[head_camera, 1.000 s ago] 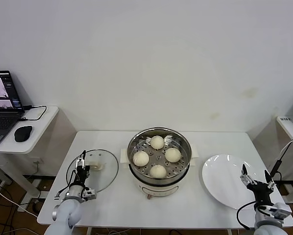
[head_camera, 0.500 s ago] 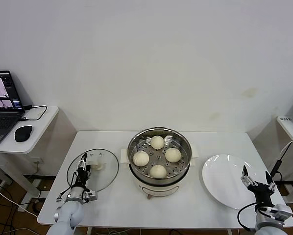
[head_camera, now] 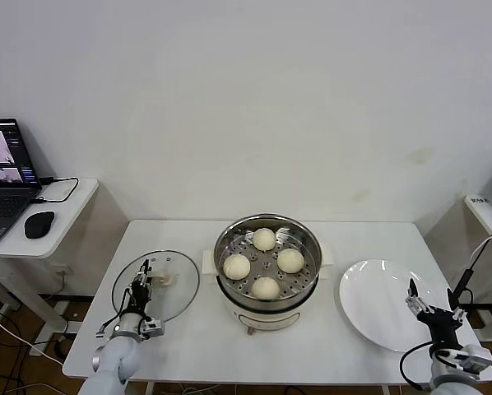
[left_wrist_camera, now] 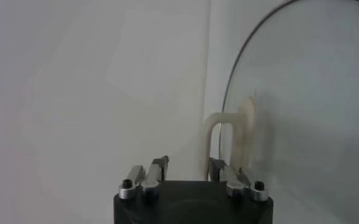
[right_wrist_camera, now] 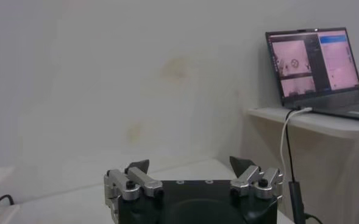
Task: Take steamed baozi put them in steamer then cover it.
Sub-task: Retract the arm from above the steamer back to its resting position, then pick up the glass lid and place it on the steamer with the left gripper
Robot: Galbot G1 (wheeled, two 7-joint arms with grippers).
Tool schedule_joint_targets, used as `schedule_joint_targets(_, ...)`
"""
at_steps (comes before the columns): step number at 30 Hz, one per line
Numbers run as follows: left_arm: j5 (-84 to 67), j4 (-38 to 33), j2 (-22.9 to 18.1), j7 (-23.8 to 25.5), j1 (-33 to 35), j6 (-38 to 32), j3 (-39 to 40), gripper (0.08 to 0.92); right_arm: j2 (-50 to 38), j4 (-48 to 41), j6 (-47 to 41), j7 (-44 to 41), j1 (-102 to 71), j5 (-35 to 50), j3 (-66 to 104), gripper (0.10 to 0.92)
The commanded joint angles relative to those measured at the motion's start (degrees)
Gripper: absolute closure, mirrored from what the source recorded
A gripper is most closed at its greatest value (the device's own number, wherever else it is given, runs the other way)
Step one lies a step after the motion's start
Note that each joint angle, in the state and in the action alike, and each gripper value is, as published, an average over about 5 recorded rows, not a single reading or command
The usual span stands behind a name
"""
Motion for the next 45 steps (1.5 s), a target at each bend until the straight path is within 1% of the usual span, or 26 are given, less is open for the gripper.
schedule_joint_targets(1,-0.01,-0.27,0.06,-0.35,0.56,-0.1,-0.23,0.653,-0.05,-0.06,0.05,-0.01,-0.07,-0.02,-0.09,0.202)
schedule_joint_targets(7,0.24,-5.1,0.36,-0.02,3.17,0.46,-1.03,0.821,-0.25,0.18,-0.09,0.11,-0.05,0.17,-0.04,0.203)
schedule_joint_targets(10,0.42,-8.22,0.61,0.82,4.72,1.05,-1.82,0.863,-0.38,0.39,-0.29,0.24,0.16,0.35,-0.05,0.202)
schedule_joint_targets(14,1.31,-13.69,0.94,2.54,7.36,2.69,-3.04,0.864,-0.47,0.59,-0.58,0.33,0.7,0.43,-0.38,0.203)
schedule_joint_targets(17,2.76,-18.35,0.59,3.63,9.77,6.27,-4.17,0.864,-0.43,1.03,-0.84,0.33,1.14,0.42,-0.84,0.203)
schedule_joint_targets(20,3.93,-25.95,-0.4,6.04,12.94,11.28,-5.59,0.864,-0.46,1.58,-1.54,0.44,1.7,0.71,-1.28,0.202)
schedule_joint_targets(23,4.9,-33.17,-0.56,8.92,15.61,14.9,-6.61,0.864,-0.5,1.82,-2.39,0.9,2.41,1.04,-1.6,0.203)
schedule_joint_targets(27,6.25,-37.93,0.45,11.26,16.38,17.5,-8.03,0.864,-0.53,2.36,-3.15,1.53,2.68,1.16,-1.91,0.203)
schedule_joint_targets(32,6.38,-42.66,2.91,13.1,16.7,20.46,-9.2,0.864,-0.09,3.71,-4.65,2.5,2.8,0.86,-1.73,0.202)
schedule_joint_targets(36,6.09,-47.28,4.59,15.45,16.78,24.66,-7.84,0.864,0.09,4.82,-5.51,2.92,2.74,0.49,-1.59,0.203)
schedule_joint_targets(41,8.26,-52.51,6.53,17.62,17.33,29.31,-2.86,0.864,0.29,4.95,-5.6,3.14,2.67,-0.05,-1.47,0.202)
schedule_joint_targets(45,14.05,-54.0,5.93,18.87,15.05,30.83,1.52,0.864,0.82,4.75,-5.75,3.1,2.85,-1.9,-1.36,0.203)
